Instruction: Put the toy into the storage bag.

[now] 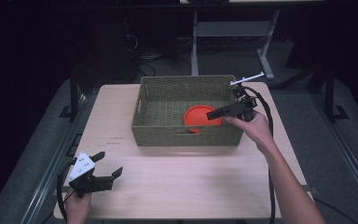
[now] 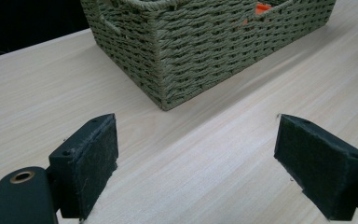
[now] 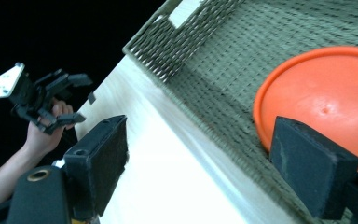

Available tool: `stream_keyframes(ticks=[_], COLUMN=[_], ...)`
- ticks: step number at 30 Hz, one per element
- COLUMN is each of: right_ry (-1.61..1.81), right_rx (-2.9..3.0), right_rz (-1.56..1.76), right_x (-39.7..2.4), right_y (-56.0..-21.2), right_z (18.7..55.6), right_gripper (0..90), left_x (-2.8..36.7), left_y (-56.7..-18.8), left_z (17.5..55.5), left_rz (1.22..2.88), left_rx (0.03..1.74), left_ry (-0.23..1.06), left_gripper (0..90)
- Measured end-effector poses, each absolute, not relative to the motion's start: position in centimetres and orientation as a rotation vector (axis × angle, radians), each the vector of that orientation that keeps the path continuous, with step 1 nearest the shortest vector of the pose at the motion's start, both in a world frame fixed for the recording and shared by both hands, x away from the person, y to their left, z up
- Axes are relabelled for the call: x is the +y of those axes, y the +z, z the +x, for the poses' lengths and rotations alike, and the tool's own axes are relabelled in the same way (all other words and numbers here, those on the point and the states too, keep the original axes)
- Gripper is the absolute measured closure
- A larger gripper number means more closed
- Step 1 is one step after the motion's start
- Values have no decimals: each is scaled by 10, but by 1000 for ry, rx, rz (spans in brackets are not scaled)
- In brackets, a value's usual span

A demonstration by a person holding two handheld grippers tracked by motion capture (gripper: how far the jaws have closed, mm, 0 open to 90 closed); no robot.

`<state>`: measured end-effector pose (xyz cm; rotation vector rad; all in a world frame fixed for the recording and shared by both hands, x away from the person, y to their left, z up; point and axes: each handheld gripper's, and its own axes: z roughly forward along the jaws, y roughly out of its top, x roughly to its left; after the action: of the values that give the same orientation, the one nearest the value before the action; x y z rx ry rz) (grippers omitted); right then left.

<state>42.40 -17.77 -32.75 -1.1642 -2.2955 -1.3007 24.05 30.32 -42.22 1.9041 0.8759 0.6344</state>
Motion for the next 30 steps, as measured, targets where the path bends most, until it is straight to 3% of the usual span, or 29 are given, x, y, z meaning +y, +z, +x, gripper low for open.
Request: stream_keyframes(ticks=[30], right_ry=[-1320], right_rx=[-2310], right_rz=[-1046], right_x=[-197], right_y=[-347], right_z=[368], right_gripper=[182], left_x=[305], left_y=[-421], left_z=[242], left_rz=[1913], left_rx=[886], left_ry=[599], left_gripper=[129])
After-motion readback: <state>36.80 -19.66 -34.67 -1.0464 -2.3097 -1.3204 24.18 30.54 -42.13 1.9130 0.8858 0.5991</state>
